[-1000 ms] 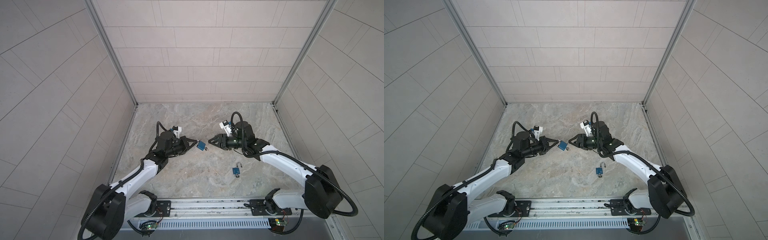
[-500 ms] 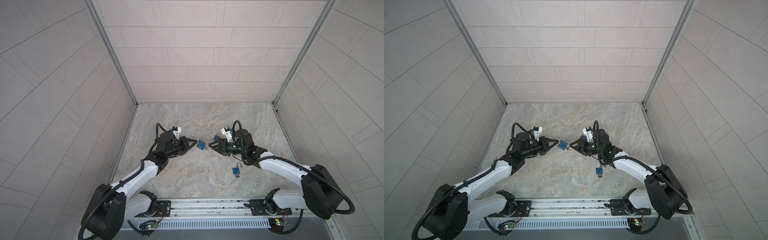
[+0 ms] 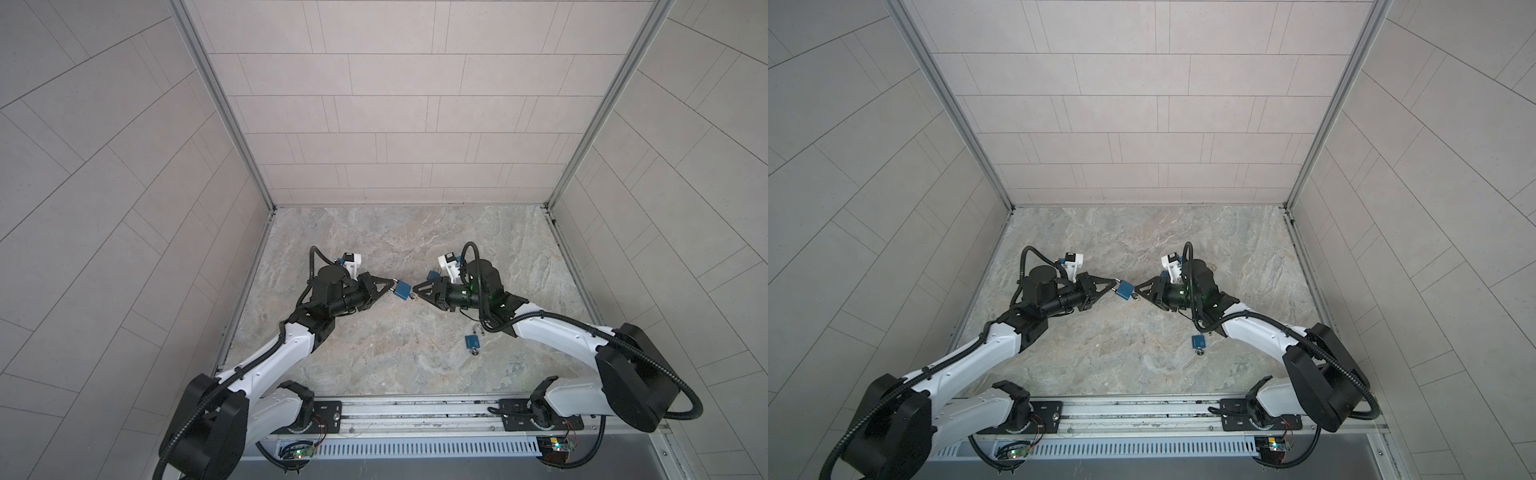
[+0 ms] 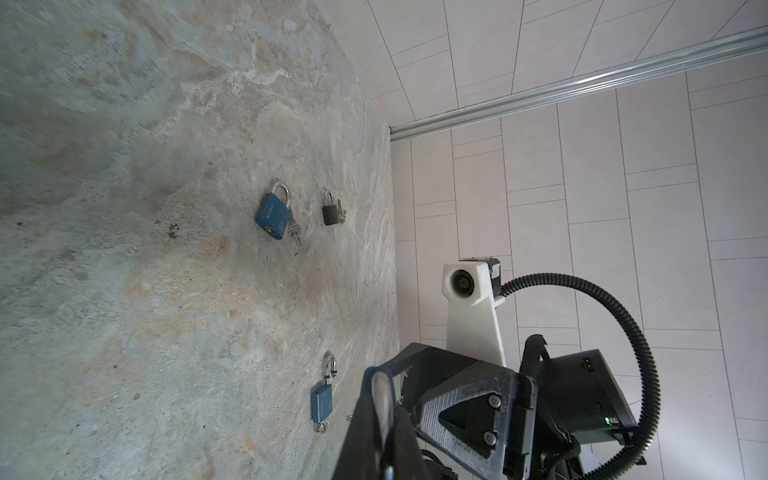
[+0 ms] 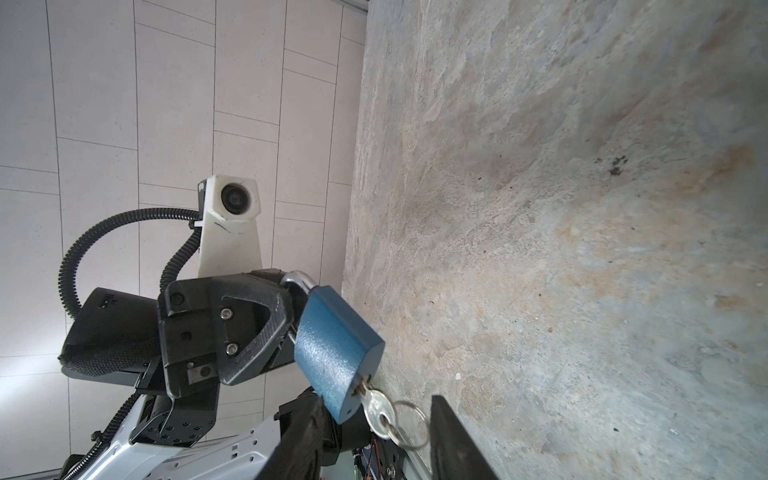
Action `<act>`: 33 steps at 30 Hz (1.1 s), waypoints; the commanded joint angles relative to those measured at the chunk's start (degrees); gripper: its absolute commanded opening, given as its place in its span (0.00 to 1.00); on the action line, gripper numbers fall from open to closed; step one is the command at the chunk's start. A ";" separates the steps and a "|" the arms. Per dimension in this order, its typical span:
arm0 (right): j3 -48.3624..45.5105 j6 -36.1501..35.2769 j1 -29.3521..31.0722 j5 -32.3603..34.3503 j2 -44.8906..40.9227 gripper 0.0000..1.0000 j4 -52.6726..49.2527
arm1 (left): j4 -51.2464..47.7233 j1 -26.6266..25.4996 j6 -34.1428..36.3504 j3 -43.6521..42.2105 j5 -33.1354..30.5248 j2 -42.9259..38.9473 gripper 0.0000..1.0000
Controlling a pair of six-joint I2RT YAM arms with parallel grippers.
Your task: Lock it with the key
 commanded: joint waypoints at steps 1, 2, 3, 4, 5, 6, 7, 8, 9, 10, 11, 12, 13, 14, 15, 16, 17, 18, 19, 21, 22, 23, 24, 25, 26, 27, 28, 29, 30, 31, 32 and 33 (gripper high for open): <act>0.44 0.64 0.44 0.39 1.29 0.42 2.27 | 3.91 0.26 -0.95 0.28 0.29 -1.60 0.00; 0.44 1.01 0.57 0.19 1.87 0.41 3.15 | 3.98 0.26 -0.95 0.33 0.22 -1.51 0.00; 0.44 1.44 0.83 0.22 2.22 0.41 4.01 | 3.98 0.26 -0.95 0.47 0.29 -1.46 0.00; 0.51 1.68 0.99 0.34 2.47 0.41 4.40 | 3.99 0.26 -0.95 0.45 0.29 -1.37 0.00; 0.69 1.67 1.27 0.52 2.59 0.41 4.49 | 3.98 0.26 -0.95 0.63 0.29 -1.35 0.00; 0.79 1.72 1.39 0.66 2.81 0.40 4.52 | 3.98 0.26 -0.99 0.67 0.26 -1.33 0.00; 0.79 1.78 1.56 0.70 2.93 0.40 4.86 | 3.99 0.26 -1.03 0.70 0.26 -1.41 0.00; 0.79 1.92 1.75 0.77 3.05 0.39 5.26 | 4.01 0.33 -1.12 0.76 0.12 -1.47 0.00; 0.79 2.08 1.86 0.84 3.15 0.38 5.51 | 4.13 0.26 -1.34 0.76 -0.04 -1.60 0.00; 0.79 2.15 2.03 0.88 3.22 0.38 5.72 | 4.44 0.26 -1.51 0.68 -0.13 -1.75 0.00; 0.79 2.17 2.23 0.87 3.32 0.36 5.91 | 4.62 0.26 -1.79 0.54 -0.19 -1.87 0.00; 0.71 2.38 2.36 0.88 3.45 0.36 6.19 | 4.69 0.26 -1.83 0.54 -0.42 -2.02 0.00; 0.62 2.48 2.39 0.88 3.55 0.35 6.46 | 4.68 0.27 -1.90 0.47 -0.66 -2.20 0.00; 0.53 2.62 2.48 0.79 3.59 0.34 6.72 | 4.72 0.26 -2.04 0.39 -0.82 -2.36 0.00; 0.36 2.78 2.54 0.79 3.68 0.34 7.04 | 4.77 0.26 -2.21 0.28 -1.08 -2.39 0.00; 0.20 2.97 2.55 0.79 3.67 0.34 7.34 | 5.10 0.28 -2.31 0.24 -1.11 -2.52 0.00; 0.01 3.09 2.63 0.71 3.79 0.34 7.93 | 5.30 0.26 -2.48 0.16 -1.15 -2.60 0.00; -0.17 3.26 2.65 0.61 3.68 0.33 8.46 | 5.30 0.26 -2.53 0.10 -1.38 -2.83 0.00; -0.39 3.46 2.65 0.61 3.61 0.33 8.98 | 5.29 0.26 -2.62 0.02 -1.51 -3.00 0.00; -0.61 3.55 2.65 0.71 3.50 0.32 9.08 | 5.29 0.26 -2.75 -0.12 -1.84 -3.34 0.00; -0.62 3.52 2.70 0.62 3.46 0.31 9.29 | 5.35 0.28 -2.87 -0.18 -1.87 -3.41 0.00; -0.70 3.58 2.72 0.57 3.41 0.31 9.42 | 5.51 0.30 -2.97 -0.29 -1.91 -3.33 0.00; -0.79 3.70 2.74 0.53 3.41 0.31 9.73 | 5.78 0.30 -3.19 -0.30 -2.00 -3.27 0.00; -0.79 3.84 2.80 0.44 3.41 0.31 9.88 | 5.92 0.26 -3.32 -0.38 -2.06 -3.22 0.00; -0.79 3.82 2.74 0.44 3.41 0.31 9.98 | 6.21 0.26 -3.47 -0.47 -1.94 -3.14 0.00; -0.88 3.79 2.81 0.52 3.32 0.30 9.99 | 6.46 0.26 -3.66 -0.45 -2.00 -3.08 0.00; -0.88 3.81 2.79 0.52 3.41 0.30 10.00 | 6.94 0.26 -3.91 -0.60 -2.02 -3.08 0.00; -0.88 3.79 2.77 0.54 3.50 0.29 10.03 | 7.54 0.26 -4.25 -0.75 -2.03 -2.99 0.00; -0.97 3.87 2.81 0.59 3.58 0.28 10.11 | 7.84 0.26 -4.44 -0.83 -2.01 -2.82 0.00; -0.97 3.85 2.74 0.61 3.59 0.27 10.13 | 7.93 0.26 -4.60 -0.86 -1.96 -2.88 0.00; -1.04 3.85 2.74 0.67 3.67 0.25 10.19 | 8.20 0.27 -4.70 -0.97 -1.92 -2.90 0.00; -1.06 3.88 2.80 0.70 3.80 0.24 10.37 | 8.31 0.30 -4.77 -1.04 -2.07 -2.97 0.00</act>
